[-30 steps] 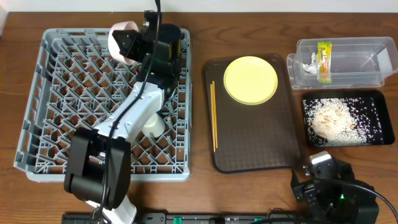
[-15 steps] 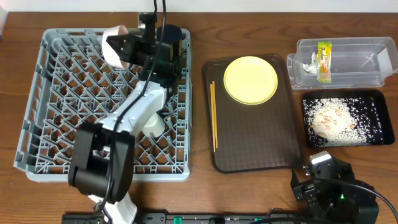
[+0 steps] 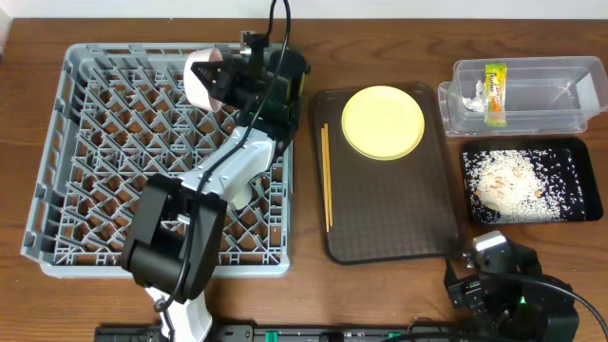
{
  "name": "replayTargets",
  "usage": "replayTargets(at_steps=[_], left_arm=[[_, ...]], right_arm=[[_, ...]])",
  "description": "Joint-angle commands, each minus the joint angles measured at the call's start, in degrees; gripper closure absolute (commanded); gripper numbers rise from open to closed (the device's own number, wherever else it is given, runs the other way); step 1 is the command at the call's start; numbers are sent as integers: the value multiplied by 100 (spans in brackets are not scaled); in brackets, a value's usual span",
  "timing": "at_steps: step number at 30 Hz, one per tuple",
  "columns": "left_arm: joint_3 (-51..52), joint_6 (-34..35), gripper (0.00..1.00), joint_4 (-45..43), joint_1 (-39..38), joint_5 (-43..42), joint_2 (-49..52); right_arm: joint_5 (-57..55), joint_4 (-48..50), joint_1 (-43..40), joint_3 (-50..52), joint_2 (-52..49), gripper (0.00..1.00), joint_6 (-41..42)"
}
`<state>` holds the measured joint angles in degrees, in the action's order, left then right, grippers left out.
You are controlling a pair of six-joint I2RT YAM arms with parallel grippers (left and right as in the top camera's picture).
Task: Sort waste into correct bins and load items into the dishwasher
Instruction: 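Lower the pink bowl on its side into the rack's back row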
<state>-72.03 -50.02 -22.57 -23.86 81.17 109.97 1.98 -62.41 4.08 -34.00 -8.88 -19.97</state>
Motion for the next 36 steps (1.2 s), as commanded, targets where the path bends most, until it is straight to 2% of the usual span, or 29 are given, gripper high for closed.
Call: replayTargets(at_steps=[1,22,26,36], left_arm=[[-35,-33,94,-22,26,-15,149],[463,0,94,-26,24,-289,160],[474,129,94,39,24,-365,160],[485,793,94,837,-72,-579,160]], right_arm=[[46,-20,-39,4,4,1,-44],[46,-20,-39,4,4,1,-44],[46,-20,-42,4,4,1,-44],[46,-20,-39,4,4,1,-44]])
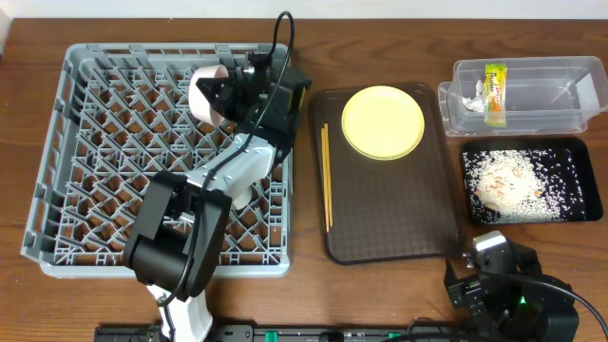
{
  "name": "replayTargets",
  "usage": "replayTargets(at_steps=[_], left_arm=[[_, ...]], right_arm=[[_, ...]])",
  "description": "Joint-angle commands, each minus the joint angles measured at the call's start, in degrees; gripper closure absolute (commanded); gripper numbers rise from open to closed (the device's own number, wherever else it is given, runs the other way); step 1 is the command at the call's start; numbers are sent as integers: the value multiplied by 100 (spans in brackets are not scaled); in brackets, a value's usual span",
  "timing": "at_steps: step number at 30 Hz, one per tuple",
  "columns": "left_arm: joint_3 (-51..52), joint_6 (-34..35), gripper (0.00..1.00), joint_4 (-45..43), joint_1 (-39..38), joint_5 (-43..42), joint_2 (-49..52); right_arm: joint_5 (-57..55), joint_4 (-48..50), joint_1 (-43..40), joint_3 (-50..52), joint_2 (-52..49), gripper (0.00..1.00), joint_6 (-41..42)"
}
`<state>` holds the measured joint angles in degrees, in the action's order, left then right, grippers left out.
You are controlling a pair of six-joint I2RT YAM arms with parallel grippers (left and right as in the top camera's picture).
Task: Sort waste into correct bins and load items into the dishwasher
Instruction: 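Lower the pink bowl on its side into the rack's back row, then open the left gripper and release the pink bowl in the rack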
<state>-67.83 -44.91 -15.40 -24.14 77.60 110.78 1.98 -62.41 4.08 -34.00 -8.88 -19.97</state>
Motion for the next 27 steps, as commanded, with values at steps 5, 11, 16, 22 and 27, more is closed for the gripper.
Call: replayTargets(at_steps=[5,11,16,22,27], left_arm=[[66,280,94,120,-210,-345,79],[66,280,94,120,-295,-369,79],[66,278,83,122,-295,-358,79],[66,278,54,120,-295,-297,79],[66,280,52,116,-295,-192,79]], right_arm=[[46,-20,-42,4,4,1,-44],[46,-20,-42,4,4,1,-44],[46,-20,-39,4,4,1,-44],[46,-20,-42,4,4,1,-44],[46,-17,-42,4,4,1,-44]])
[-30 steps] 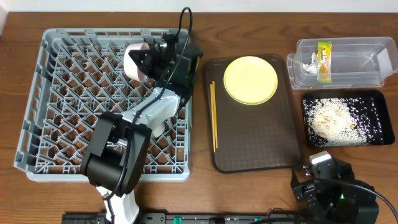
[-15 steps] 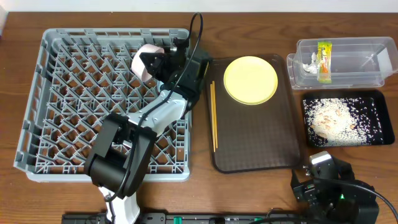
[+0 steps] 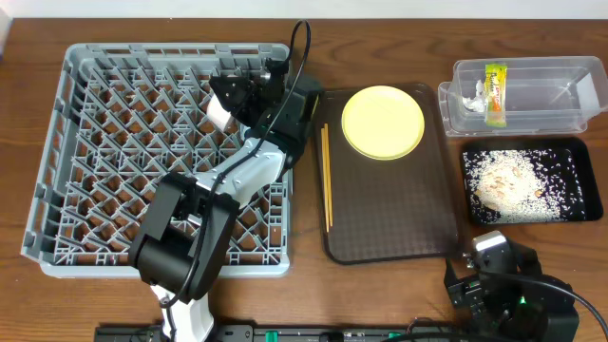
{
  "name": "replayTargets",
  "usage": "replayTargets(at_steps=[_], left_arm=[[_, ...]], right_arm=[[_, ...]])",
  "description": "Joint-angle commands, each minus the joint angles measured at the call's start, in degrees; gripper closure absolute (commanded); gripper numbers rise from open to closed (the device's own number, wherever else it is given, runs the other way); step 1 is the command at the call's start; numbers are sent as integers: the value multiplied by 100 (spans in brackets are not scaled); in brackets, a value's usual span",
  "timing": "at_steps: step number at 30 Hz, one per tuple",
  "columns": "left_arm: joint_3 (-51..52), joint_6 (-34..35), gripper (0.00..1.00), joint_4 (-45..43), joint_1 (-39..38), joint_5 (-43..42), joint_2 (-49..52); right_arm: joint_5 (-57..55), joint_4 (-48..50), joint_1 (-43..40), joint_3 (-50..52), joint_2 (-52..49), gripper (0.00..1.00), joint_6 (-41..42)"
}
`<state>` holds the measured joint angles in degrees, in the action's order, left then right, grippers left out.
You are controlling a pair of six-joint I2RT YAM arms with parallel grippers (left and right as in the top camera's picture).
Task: Sort waste into correct bins and load items into the dishwasher
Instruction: 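Open the left gripper and release the pink bowl in the rack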
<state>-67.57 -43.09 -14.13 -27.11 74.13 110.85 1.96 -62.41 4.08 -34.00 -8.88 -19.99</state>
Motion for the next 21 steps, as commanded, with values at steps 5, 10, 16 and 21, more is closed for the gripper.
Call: replayTargets(at_steps=[5,10,16,21], left_arm=[[37,96,51,-11,0,157,70],[37,98,51,-105,-94,157,59],[37,107,50,-457,-293,175,48],[37,452,45,-555,-411,173,48]], right_arm=[[48,-20,-42,4,4,1,-42],[48,-20,-42,4,4,1,-42],[48,-20,-42,4,4,1,-42],[48,-20,-42,4,4,1,-42]])
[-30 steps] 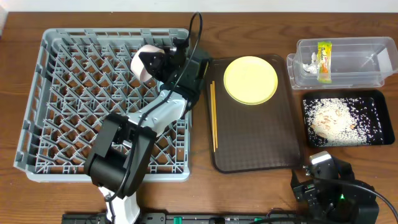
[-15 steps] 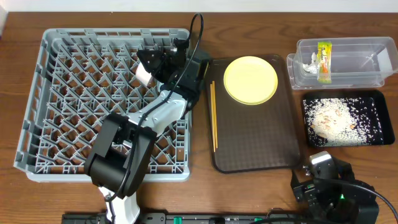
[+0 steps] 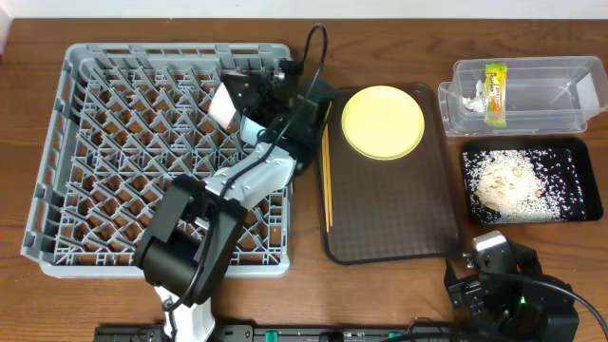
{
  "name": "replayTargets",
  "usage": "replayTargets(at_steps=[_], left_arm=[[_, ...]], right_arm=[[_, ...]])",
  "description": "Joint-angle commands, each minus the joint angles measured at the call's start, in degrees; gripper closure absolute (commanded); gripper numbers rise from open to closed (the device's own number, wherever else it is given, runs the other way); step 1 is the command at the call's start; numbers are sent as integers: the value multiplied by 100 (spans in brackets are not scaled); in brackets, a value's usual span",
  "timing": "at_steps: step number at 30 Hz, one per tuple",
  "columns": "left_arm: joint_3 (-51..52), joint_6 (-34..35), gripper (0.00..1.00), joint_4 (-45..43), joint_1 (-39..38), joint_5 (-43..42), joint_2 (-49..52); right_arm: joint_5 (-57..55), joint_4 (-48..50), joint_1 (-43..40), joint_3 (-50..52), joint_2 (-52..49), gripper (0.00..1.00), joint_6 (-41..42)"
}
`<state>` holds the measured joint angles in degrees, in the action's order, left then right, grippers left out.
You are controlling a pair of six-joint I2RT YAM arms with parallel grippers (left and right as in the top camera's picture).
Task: Sort waste into correct bins and load items into the dishwasher
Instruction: 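Open the left gripper and release the pink bowl in the rack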
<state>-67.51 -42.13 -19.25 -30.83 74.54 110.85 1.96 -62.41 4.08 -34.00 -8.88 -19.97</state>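
A pink-and-white cup lies tilted at the fingertips of my left gripper, low over the grey dishwasher rack near its back right corner. The fingers look shut on the cup, though the gripper body partly covers it. A yellow plate and a pair of chopsticks rest on the dark tray to the right. My right gripper is folded at the front right table edge, and its jaws cannot be made out.
A clear bin at the back right holds a yellow-green wrapper and crumpled paper. In front of it is a black bin with rice scraps. The left arm stretches across the rack's right half.
My left gripper has shifted a little to the right and back with the cup, and more of the cup's white side shows. The right arm, plate and chopsticks are unchanged.
The left gripper first held the cup over the rack's back edge, its pink inside showing. Then it was further forward and right, then low in the rack with the cup mostly hidden. Now it is slightly further right, nearer the rack's right wall.
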Motion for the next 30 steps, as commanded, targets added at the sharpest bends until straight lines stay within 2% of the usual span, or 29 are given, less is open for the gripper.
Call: replayTargets(at_steps=[1,10,13,19,30], left_arm=[[31,407,44,-42,-61,129,48],[31,846,32,-26,-260,105,48],[31,1019,28,216,-306,79,48],[33,1620,28,1298,-361,-369,48],[31,1696,28,1281,-616,-710,48]], right_arm=[[48,-20,-39,4,4,1,-44],[48,-20,-42,4,4,1,-44],[48,-20,-42,4,4,1,-44],[48,-20,-42,4,4,1,-44],[48,-20,-39,4,4,1,-44]])
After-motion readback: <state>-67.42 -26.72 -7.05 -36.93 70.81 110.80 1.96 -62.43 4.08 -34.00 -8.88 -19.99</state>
